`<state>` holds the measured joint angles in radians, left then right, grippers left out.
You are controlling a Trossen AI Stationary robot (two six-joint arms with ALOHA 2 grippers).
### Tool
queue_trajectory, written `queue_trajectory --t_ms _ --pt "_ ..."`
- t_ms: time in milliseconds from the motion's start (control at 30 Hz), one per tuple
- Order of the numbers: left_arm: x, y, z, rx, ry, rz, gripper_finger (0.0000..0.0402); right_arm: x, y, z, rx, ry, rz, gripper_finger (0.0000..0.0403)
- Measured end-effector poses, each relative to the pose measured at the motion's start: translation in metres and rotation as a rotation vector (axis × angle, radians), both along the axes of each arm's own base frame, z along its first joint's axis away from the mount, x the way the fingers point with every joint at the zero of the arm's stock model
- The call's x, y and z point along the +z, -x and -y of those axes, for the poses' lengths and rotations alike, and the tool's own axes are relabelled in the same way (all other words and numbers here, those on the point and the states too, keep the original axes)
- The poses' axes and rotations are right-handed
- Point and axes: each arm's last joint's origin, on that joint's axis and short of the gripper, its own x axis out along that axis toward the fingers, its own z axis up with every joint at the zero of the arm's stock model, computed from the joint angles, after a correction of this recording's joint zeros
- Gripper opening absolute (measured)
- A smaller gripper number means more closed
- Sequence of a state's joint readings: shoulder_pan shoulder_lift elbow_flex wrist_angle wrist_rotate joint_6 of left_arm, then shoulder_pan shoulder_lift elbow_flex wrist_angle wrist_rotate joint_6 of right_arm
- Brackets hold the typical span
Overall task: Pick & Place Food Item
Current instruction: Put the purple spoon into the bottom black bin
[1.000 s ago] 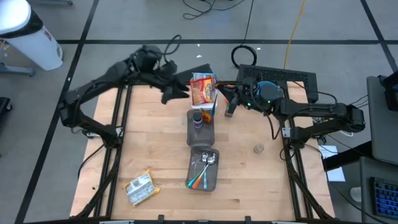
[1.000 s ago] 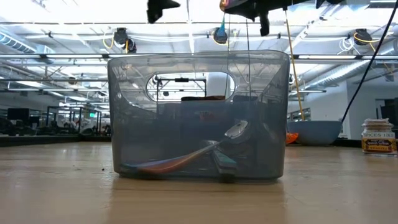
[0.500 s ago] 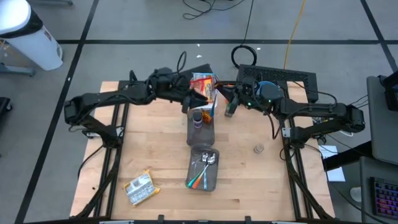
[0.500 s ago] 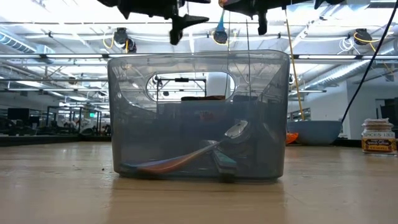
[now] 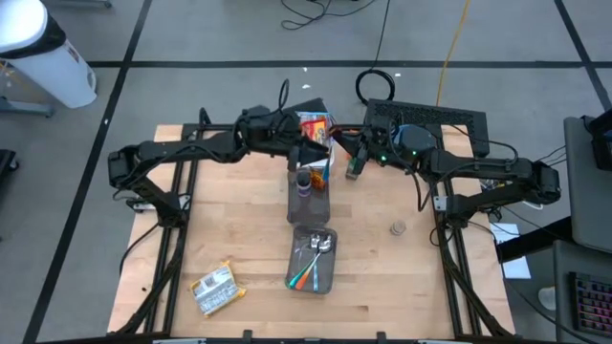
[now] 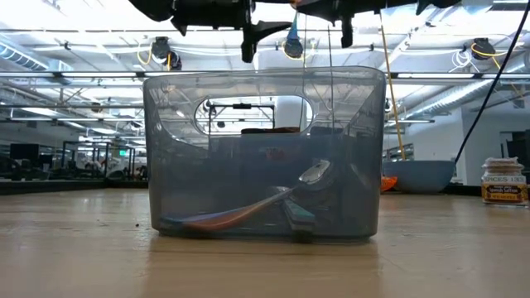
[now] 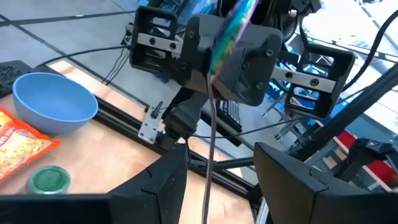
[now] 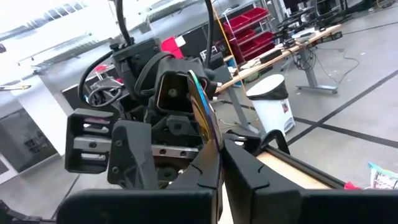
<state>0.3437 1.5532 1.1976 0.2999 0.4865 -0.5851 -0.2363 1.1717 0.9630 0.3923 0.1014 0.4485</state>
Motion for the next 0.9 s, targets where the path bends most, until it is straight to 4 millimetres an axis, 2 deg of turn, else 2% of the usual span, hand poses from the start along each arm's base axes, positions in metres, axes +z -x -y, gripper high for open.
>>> queue_trajectory --t_ms 333,667,767,900 --pt "-0.001 -0.001 0.003 0.025 -0.003 -0.010 0.0191 0.005 0.000 0.000 0.002 0.011 0.051 0.0000" --pt "-0.002 -0.002 0.006 0.022 -0.020 -0.019 0.0190 -0.002 -0.010 0.002 0.030 0.010 0.064 0.0000" --pt "-0.005 -0.002 0.005 0.030 -0.014 -0.044 0.0177 -0.003 -0.012 0.002 0.030 0.008 0.063 0.0000" --pt "-0.005 -0.002 0.005 0.031 -0.012 -0.053 0.0137 -0.003 -0.012 0.002 0.030 0.010 0.065 0.0000"
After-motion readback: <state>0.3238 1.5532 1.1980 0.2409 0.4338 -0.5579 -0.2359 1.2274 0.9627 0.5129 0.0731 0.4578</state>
